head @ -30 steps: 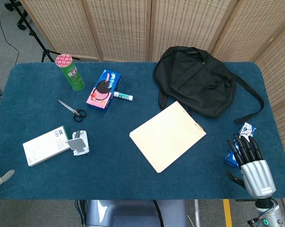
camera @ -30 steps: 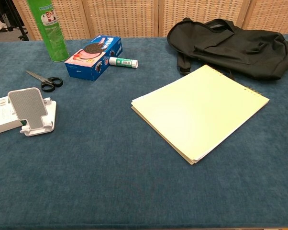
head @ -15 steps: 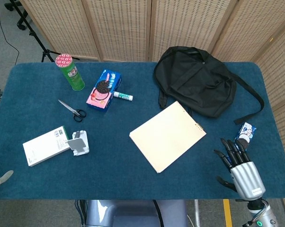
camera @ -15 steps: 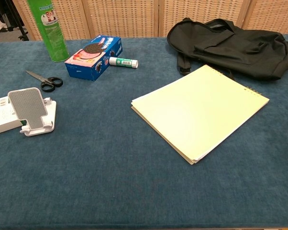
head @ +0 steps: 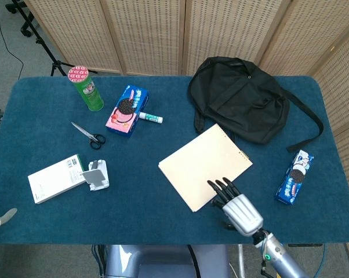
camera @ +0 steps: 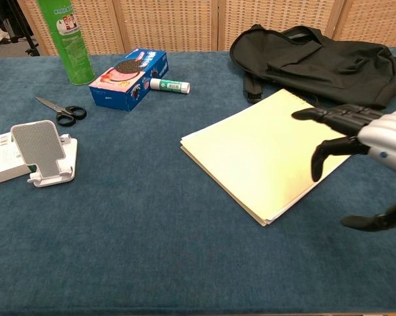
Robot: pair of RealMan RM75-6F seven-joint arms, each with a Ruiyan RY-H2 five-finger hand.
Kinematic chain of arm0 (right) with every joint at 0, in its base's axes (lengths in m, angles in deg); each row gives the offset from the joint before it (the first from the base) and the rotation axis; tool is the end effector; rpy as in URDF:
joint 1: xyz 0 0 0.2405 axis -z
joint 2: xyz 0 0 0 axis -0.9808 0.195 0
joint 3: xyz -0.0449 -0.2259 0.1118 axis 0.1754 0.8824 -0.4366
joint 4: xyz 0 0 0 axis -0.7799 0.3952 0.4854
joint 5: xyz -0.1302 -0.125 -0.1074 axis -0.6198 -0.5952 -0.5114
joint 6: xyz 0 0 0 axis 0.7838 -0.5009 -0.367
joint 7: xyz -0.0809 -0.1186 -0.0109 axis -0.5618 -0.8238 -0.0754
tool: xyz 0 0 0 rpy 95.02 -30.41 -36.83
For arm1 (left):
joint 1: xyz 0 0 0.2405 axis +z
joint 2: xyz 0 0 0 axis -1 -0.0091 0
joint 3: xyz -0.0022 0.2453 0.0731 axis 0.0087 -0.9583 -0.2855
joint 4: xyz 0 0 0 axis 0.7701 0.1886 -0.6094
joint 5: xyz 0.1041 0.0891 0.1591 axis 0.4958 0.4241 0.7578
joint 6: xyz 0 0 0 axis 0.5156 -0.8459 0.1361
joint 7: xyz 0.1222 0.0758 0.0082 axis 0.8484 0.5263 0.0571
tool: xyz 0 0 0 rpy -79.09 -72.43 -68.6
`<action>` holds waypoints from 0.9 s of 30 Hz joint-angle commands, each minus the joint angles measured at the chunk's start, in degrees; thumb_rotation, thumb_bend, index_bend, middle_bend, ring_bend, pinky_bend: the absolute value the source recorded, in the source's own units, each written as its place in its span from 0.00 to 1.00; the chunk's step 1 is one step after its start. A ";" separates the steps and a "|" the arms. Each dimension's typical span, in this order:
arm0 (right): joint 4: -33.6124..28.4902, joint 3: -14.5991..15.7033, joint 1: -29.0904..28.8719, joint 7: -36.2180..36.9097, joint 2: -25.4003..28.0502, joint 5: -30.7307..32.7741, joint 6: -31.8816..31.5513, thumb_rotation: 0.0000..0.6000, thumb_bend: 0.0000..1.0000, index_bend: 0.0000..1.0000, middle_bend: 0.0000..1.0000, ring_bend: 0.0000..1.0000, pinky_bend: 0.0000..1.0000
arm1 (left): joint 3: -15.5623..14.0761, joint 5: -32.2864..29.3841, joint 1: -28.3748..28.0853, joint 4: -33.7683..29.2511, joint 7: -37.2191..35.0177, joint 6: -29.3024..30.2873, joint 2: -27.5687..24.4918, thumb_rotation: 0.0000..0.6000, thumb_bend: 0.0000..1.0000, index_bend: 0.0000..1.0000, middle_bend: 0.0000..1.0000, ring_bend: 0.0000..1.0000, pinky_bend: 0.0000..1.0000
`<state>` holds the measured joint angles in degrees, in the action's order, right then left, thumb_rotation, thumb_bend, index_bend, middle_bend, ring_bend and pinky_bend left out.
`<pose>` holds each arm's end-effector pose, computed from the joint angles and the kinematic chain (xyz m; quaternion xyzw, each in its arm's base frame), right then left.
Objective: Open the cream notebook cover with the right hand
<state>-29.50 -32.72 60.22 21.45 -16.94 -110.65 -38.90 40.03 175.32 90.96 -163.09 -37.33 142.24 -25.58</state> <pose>-0.1892 -0.2013 0.0144 0.7811 -0.2923 0.4170 0.3614 -0.2523 0.1382 0.2266 -0.5347 -0.4214 -0.5002 0.5350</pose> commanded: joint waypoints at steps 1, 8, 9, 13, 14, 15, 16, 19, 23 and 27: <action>0.40 -1.07 -1.80 -2.58 -2.85 2.94 2.78 1.00 0.31 0.42 0.00 0.00 0.00 | 0.03 -0.04 -0.05 0.06 -0.21 -0.07 -0.09 1.00 0.00 0.00 0.00 0.00 0.00; 0.51 -1.54 -2.84 -5.93 -5.63 6.10 4.75 1.00 0.34 0.43 0.00 0.00 0.00 | 0.04 -0.04 -0.01 0.33 -0.96 0.01 -0.26 1.00 0.00 0.00 0.00 0.00 0.00; 0.51 -1.57 -2.92 -6.27 -5.85 6.36 4.86 1.00 0.34 0.43 0.00 0.00 0.00 | 0.03 -0.04 -0.03 0.34 -0.99 -0.03 -0.28 1.00 0.00 0.00 0.00 0.00 0.00; 1.10 -1.88 -3.44 -8.34 -7.62 8.30 5.76 1.00 0.34 0.43 0.00 0.00 0.00 | -0.05 0.13 -0.13 0.33 -0.90 -0.28 -0.32 1.00 0.00 0.00 0.00 0.00 0.00; 1.39 -1.96 -3.58 -8.90 -8.13 8.79 5.99 1.00 0.34 0.43 0.00 0.00 0.00 | -0.07 0.20 -0.14 0.32 -0.90 -0.30 -0.33 1.00 0.00 0.00 0.00 0.00 0.00; 2.55 -2.17 -4.05 -10.17 -9.30 9.60 6.80 1.00 0.34 0.43 0.00 0.00 0.00 | -0.08 0.23 -0.12 0.30 -0.96 -0.27 -0.34 1.00 0.00 0.00 0.00 0.00 0.00; 3.24 -2.39 -4.27 -10.96 -10.06 10.16 7.04 1.00 0.35 0.43 0.00 0.00 0.00 | -0.09 0.24 -0.11 0.32 -1.05 -0.26 -0.36 1.00 0.00 0.00 0.00 0.00 0.00; 4.33 -2.48 -4.68 -12.53 -11.37 11.27 7.35 1.00 0.35 0.43 0.00 0.00 0.00 | -0.03 0.04 -0.12 0.33 -1.14 -0.26 -0.37 1.00 0.00 0.00 0.00 0.00 0.00; 5.12 -2.23 -5.17 -13.31 -12.41 11.88 7.46 1.00 0.35 0.43 0.00 0.00 0.00 | -0.04 -0.01 -0.27 0.26 -1.00 -0.58 -0.38 1.00 0.00 0.00 0.00 0.00 0.00; 6.11 -2.07 -5.59 -13.69 -13.33 12.37 7.45 1.00 0.35 0.43 0.00 0.00 0.00 | -0.01 -0.09 -0.25 0.26 -1.14 -0.55 -0.41 1.00 0.00 0.00 0.00 0.00 0.00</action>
<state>-23.47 -34.82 54.70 7.82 -30.19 -98.34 -31.45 40.02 175.23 90.71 -162.84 -38.48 141.69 -25.98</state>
